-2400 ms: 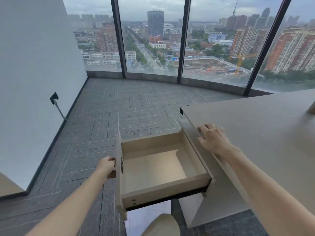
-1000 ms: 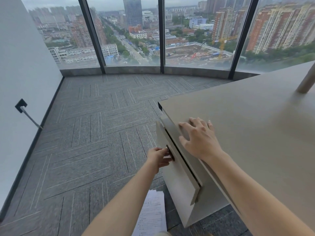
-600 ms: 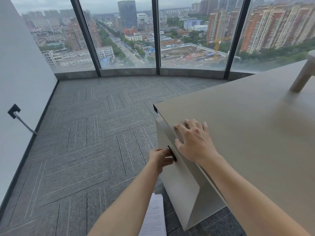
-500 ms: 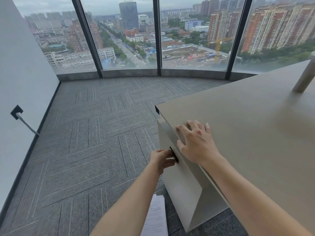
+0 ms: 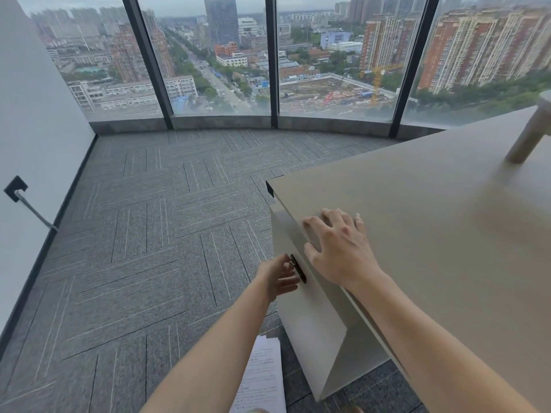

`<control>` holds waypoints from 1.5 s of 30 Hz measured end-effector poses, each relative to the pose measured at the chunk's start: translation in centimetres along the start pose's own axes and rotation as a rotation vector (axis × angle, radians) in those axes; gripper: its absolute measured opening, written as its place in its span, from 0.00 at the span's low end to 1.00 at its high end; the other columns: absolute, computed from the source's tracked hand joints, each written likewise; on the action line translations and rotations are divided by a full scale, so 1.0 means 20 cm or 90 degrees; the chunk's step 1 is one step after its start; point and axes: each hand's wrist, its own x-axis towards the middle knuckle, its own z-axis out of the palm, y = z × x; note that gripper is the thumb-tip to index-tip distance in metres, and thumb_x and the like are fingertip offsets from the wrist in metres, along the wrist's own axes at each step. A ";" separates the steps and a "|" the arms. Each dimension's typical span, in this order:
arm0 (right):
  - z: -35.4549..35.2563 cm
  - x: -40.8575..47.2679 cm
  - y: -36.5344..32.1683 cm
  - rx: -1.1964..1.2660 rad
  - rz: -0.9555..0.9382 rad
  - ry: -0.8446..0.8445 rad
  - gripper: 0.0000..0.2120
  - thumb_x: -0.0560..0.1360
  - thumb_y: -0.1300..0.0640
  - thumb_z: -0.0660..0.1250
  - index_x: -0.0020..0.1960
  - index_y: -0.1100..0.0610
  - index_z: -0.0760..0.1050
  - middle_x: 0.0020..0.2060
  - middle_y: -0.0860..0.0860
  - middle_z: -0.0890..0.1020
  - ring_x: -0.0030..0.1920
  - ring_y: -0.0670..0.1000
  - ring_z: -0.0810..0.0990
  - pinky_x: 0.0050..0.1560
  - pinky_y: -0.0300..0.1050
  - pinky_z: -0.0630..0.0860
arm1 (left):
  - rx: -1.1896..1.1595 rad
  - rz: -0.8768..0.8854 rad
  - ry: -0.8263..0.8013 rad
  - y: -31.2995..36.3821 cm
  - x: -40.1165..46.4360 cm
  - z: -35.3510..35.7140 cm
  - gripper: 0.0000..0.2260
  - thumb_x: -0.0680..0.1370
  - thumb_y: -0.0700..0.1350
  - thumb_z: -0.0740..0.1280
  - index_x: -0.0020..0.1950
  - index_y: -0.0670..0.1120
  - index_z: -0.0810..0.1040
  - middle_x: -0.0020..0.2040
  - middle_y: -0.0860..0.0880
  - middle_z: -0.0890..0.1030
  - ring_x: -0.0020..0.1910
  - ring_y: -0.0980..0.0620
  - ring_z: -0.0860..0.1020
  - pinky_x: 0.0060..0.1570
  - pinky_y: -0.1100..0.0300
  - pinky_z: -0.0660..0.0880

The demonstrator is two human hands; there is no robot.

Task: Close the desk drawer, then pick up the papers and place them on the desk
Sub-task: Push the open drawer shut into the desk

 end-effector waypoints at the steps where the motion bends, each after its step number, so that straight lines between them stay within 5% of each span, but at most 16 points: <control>1: 0.00 0.00 0.00 -0.002 0.000 -0.001 0.21 0.76 0.47 0.62 0.68 0.46 0.71 0.73 0.57 0.68 0.77 0.60 0.60 0.78 0.65 0.50 | -0.004 -0.017 0.001 0.01 0.00 0.01 0.10 0.75 0.48 0.67 0.39 0.42 0.76 0.49 0.42 0.81 0.43 0.44 0.82 0.38 0.54 0.81; 5: 0.00 0.00 0.01 -0.005 -0.001 0.000 0.21 0.76 0.47 0.62 0.69 0.46 0.70 0.74 0.57 0.68 0.77 0.60 0.60 0.78 0.65 0.50 | -0.066 -0.129 0.002 0.04 -0.02 0.03 0.12 0.77 0.45 0.62 0.34 0.43 0.75 0.48 0.39 0.79 0.45 0.43 0.79 0.52 0.52 0.77; 11: 0.01 0.01 0.01 -0.001 -0.002 0.002 0.21 0.76 0.47 0.62 0.68 0.47 0.71 0.73 0.57 0.69 0.77 0.60 0.60 0.78 0.66 0.50 | 0.020 -0.108 0.019 0.05 -0.02 0.03 0.13 0.78 0.45 0.59 0.39 0.39 0.77 0.51 0.38 0.78 0.47 0.41 0.78 0.52 0.49 0.77; 15: 0.01 0.00 0.02 0.001 -0.001 -0.010 0.23 0.76 0.46 0.61 0.71 0.46 0.69 0.75 0.57 0.67 0.78 0.60 0.59 0.78 0.64 0.48 | 0.263 0.077 0.125 0.02 -0.06 0.01 0.17 0.78 0.49 0.57 0.41 0.39 0.78 0.50 0.40 0.81 0.42 0.42 0.76 0.43 0.54 0.74; 19: -0.01 -0.01 0.00 -0.006 0.006 -0.016 0.23 0.76 0.47 0.61 0.71 0.47 0.70 0.74 0.58 0.68 0.78 0.60 0.60 0.78 0.65 0.49 | 0.688 0.285 0.211 0.02 -0.21 -0.06 0.13 0.79 0.49 0.56 0.41 0.44 0.74 0.48 0.42 0.81 0.46 0.40 0.79 0.42 0.54 0.72; 24: -0.04 -0.05 -0.05 -0.062 0.020 -0.055 0.24 0.79 0.48 0.59 0.74 0.49 0.66 0.76 0.60 0.66 0.77 0.61 0.60 0.78 0.65 0.51 | 0.951 0.374 0.213 0.01 -0.44 -0.17 0.16 0.79 0.51 0.56 0.59 0.43 0.74 0.58 0.42 0.77 0.56 0.41 0.77 0.53 0.49 0.77; 45: -0.10 -0.77 -0.69 -0.081 -0.085 -0.142 0.22 0.78 0.51 0.62 0.70 0.54 0.73 0.68 0.58 0.75 0.65 0.61 0.76 0.66 0.52 0.70 | 0.903 0.344 0.285 -0.20 -1.41 -0.74 0.12 0.79 0.44 0.59 0.60 0.44 0.74 0.59 0.44 0.78 0.56 0.44 0.77 0.53 0.52 0.74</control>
